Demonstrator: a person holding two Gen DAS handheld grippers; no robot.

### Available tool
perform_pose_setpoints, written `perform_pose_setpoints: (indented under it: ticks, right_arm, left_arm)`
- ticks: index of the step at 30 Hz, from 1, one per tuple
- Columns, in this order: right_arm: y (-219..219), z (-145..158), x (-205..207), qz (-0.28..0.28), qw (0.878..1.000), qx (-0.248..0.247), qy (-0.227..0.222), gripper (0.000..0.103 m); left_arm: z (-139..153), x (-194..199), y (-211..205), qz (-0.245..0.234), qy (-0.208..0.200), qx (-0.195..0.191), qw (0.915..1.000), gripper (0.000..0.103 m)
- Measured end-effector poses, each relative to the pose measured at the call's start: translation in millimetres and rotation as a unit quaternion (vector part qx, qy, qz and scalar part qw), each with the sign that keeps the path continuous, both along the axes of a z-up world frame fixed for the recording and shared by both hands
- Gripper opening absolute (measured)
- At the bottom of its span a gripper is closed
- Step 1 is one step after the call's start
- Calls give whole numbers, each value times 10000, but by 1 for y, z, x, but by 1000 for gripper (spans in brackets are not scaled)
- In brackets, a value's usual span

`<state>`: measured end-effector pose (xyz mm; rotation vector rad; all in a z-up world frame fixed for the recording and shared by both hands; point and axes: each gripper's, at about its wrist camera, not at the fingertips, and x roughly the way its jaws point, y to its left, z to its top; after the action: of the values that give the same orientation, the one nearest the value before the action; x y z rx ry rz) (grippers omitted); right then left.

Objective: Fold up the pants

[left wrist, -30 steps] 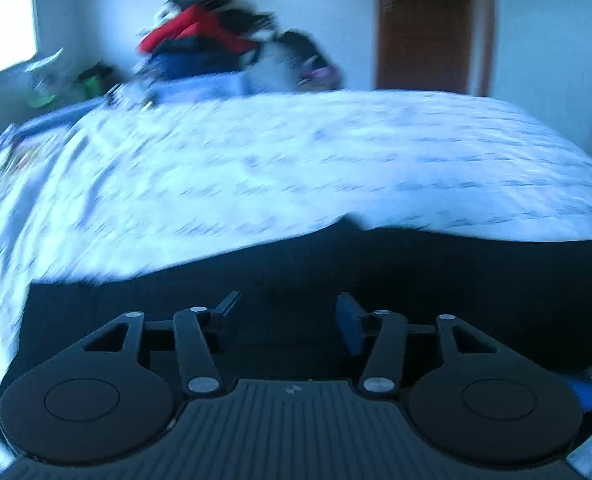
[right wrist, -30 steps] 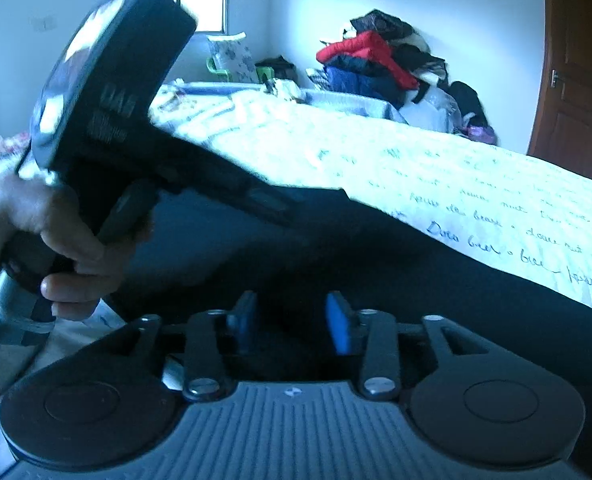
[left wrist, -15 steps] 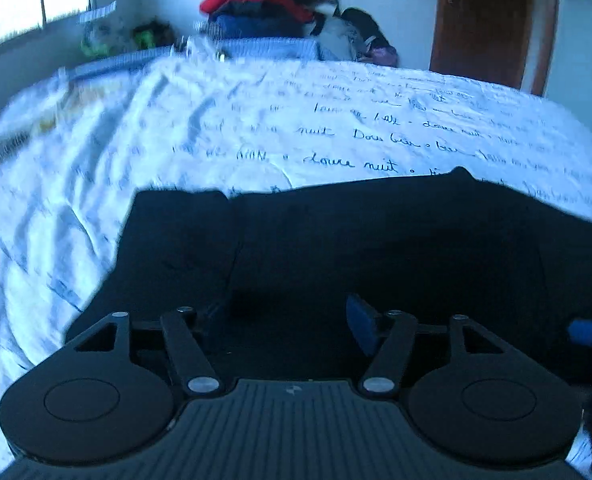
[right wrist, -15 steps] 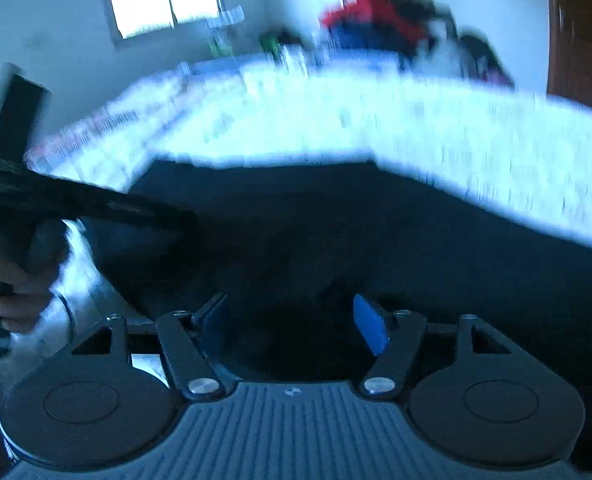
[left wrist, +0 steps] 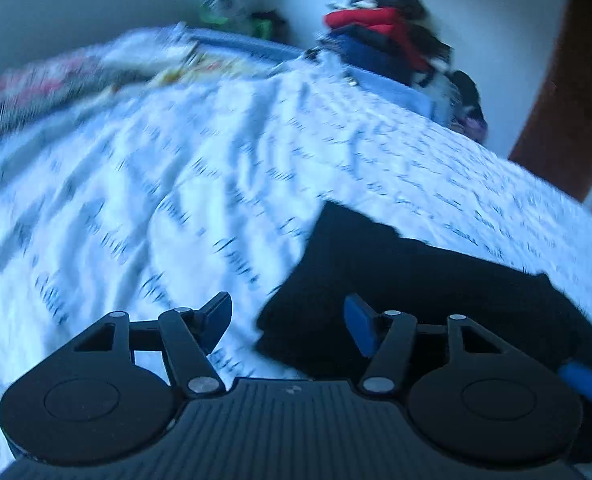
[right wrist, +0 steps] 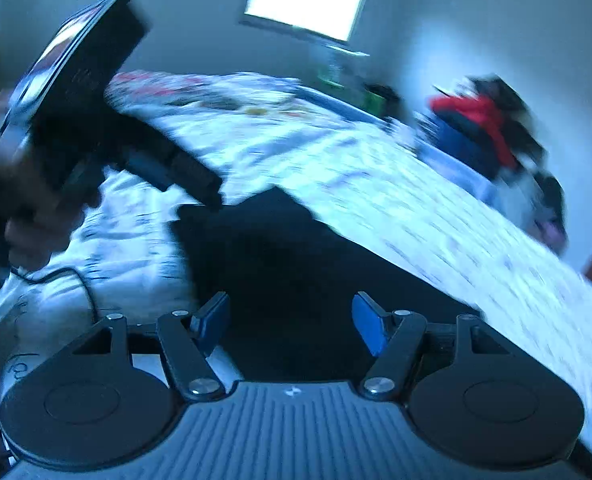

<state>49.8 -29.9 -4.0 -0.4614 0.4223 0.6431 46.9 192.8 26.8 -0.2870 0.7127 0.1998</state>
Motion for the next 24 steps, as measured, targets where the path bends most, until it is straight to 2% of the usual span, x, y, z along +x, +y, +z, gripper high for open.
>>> perform_pose_setpoints:
  ticks: [2, 4, 9, 14, 16, 18, 20, 23, 24]
  right_arm:
    - [21, -6, -1, 297, 9994, -141, -80, 63]
    - [41, -12, -2, 497, 9981, -338, -145, 53]
    - [76, -36, -7, 757, 9901, -1020, -598, 53]
    - [101, -62, -6, 837, 9755, -1647, -1194, 51]
    - [104, -59, -4, 880, 9777, -1563, -1092, 48]
    - [97, -36, -4, 962, 9890, -849, -741, 48]
    - [94, -20, 0, 884, 9927, -508, -646, 48]
    - [105, -24, 13, 792, 9889, -882, -895, 48]
    - [108, -28, 17, 795, 9883, -968, -875, 44]
  left_arm:
    - [-3, -4, 17, 162, 92, -339, 9993, 55]
    - [-6, -8, 27, 241, 165, -602, 9978, 53]
    - [-14, -13, 43, 114, 328, -1414, 9893, 53]
    - [-27, -11, 51, 102, 423, -2163, 9753, 56]
    - [-30, -10, 54, 180, 398, -2427, 9691, 56]
    - [-29, -13, 58, 292, 270, -2476, 9680, 56]
    - [-27, -16, 64, 468, 213, -2514, 9665, 56]
    - [-26, -21, 73, 548, 29, -2965, 9534, 56]
    - [-25, -22, 75, 550, -6, -3123, 9484, 56]
